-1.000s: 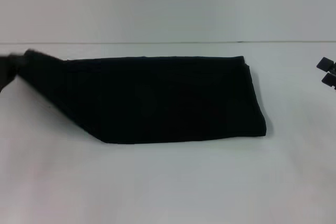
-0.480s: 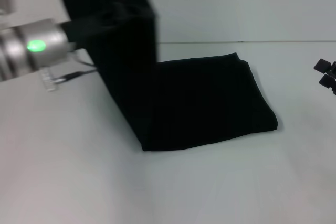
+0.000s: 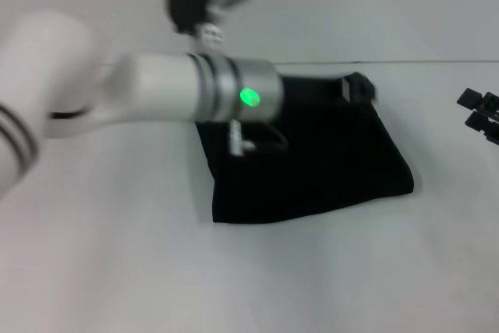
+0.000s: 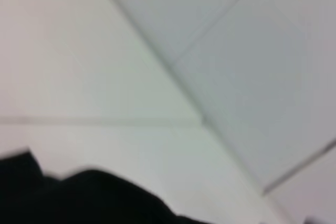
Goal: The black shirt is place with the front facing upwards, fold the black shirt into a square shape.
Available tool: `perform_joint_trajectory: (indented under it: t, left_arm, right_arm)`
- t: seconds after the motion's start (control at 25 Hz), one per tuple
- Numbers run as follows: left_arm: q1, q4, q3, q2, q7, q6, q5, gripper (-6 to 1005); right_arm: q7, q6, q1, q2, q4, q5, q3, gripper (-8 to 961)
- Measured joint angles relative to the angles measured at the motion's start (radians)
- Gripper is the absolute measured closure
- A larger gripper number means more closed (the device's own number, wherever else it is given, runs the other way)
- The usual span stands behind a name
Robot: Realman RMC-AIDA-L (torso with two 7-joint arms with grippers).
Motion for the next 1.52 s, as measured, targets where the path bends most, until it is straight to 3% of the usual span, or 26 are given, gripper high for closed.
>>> perform_joint_trajectory:
  t: [0.16, 0.28, 0.4, 0.48, 0.56, 0.72, 0.84, 1.0, 1.12, 1.28, 1.52]
  left_arm:
    - [-0.112, -0.136, 0.22, -0.001, 0.008, -0.117, -0.029, 903]
    - [-0.123, -0.119, 0.309, -0.001, 0.007, -0.119, -0.028, 894]
    - [-0.088, -0.042, 0.324, 0.013, 0.012, -0.017, -0.016, 886]
    - [-0.029, 0.039, 0.274, 0.033, 0.018, 0.091, -0.009, 803]
    - [0.08, 0.144, 0.117, 0.051, 0.004, 0.209, -0.007, 720]
    - [0.201, 0.206, -0.134, 0.062, -0.058, 0.338, -0.006, 580]
    - [0.285, 0.199, -0.315, 0.095, -0.111, 0.471, -0.003, 480]
    - [0.364, 0.193, -0.414, 0.124, -0.117, 0.576, -0.006, 287]
    - [0.41, 0.204, -0.452, 0.133, -0.109, 0.634, 0.001, 175]
    - [0.449, 0.206, -0.461, 0.16, -0.103, 0.686, 0.008, 47]
    - [0.468, 0.202, -0.529, 0.168, -0.079, 0.723, 0.008, 47]
  right_arm:
    - [0.0, 0.0, 0.002, 0.002, 0.0, -0.001, -0.002, 276]
    - [0.0, 0.0, 0.002, 0.0, 0.0, -0.002, -0.002, 278]
    - [0.0, 0.0, -0.001, -0.004, 0.0, -0.002, -0.002, 279]
    - [0.002, 0.0, -0.001, -0.009, 0.0, -0.003, -0.003, 280]
    - [0.006, -0.001, 0.003, -0.016, -0.001, -0.009, -0.006, 281]
    - [0.043, -0.003, 0.029, -0.033, -0.011, -0.093, -0.01, 283]
    - [0.105, 0.002, 0.077, -0.064, -0.014, -0.208, -0.017, 285]
    - [0.244, 0.005, 0.186, -0.114, -0.014, -0.409, -0.03, 287]
    - [0.325, 0.007, 0.268, -0.126, -0.017, -0.515, -0.039, 288]
    - [0.419, 0.042, 0.362, -0.126, -0.023, -0.629, -0.079, 291]
    - [0.544, 0.144, 0.447, -0.105, -0.028, -0.744, -0.204, 294]
